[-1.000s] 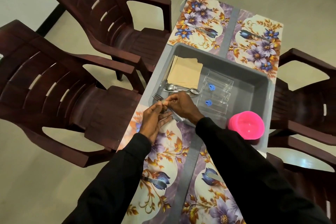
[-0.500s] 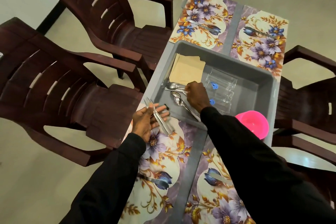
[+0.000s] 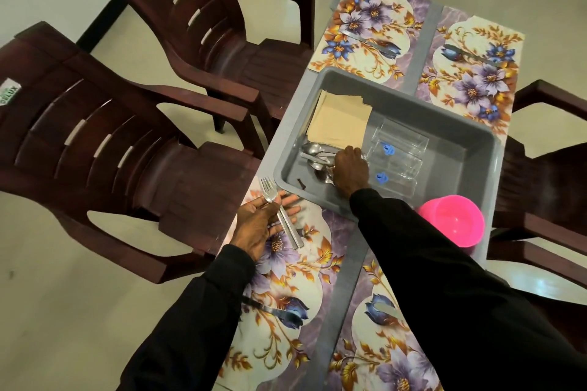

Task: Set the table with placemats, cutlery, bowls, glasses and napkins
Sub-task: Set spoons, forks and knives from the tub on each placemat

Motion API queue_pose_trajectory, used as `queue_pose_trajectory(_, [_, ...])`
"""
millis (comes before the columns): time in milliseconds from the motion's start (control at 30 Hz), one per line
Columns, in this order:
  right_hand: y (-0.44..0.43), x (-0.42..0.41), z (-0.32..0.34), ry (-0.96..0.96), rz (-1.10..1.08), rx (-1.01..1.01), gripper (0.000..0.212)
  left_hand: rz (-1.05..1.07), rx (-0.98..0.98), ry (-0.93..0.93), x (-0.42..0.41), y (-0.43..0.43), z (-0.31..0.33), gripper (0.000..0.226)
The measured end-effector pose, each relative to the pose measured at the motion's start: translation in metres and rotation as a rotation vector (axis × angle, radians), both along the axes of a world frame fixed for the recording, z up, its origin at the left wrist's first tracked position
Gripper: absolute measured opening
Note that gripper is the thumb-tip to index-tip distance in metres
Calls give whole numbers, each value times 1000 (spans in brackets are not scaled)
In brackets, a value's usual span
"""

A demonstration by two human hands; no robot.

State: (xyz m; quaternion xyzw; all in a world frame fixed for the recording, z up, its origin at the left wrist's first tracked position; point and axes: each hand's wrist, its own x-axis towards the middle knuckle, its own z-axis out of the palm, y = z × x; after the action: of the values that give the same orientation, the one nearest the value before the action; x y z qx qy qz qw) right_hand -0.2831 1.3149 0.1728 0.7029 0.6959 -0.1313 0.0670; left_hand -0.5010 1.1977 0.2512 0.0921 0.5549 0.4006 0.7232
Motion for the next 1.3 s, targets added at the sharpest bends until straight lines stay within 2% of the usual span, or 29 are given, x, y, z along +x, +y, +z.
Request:
queue_pose_trajectory(133, [-2,-2,4,46,-34,-72,19,20,-31,-20,3,0,4,29])
queue_pose_trajectory(267, [2,5,3,316,-135,-107,7,21,-34,-37,4,-2,9,27])
queue_pose_trajectory(367, [6,14,16,491,-188,-170,15,23,-31,-46,2,-4,11,27])
queue_pose_trajectory(500, [6,19,47,712,-282,-192,13,17,-25,-53,2,-5,14,28])
queue_pose_trajectory(633, [3,26,67,920,-416,-372,20,14,-17,-48,3,-5,15,30])
queue_pose_trajectory(800, [-4,34,73,921,-408,-465,13,-9,-8,-37,4,-8,16,31])
queue_pose_trajectory(967, [-11,37,68,803,-317,-357,5,-19,0,-16,6,-15,14,29])
queue_pose_trajectory(1100, [-15,41,64,784,-261,-351,6,-26,-14,-12,7,-19,14,25])
queue_pose_trajectory(1300, [-21,49,67,888,-342,-467,18,-9,-8,-33,9,-23,18,23])
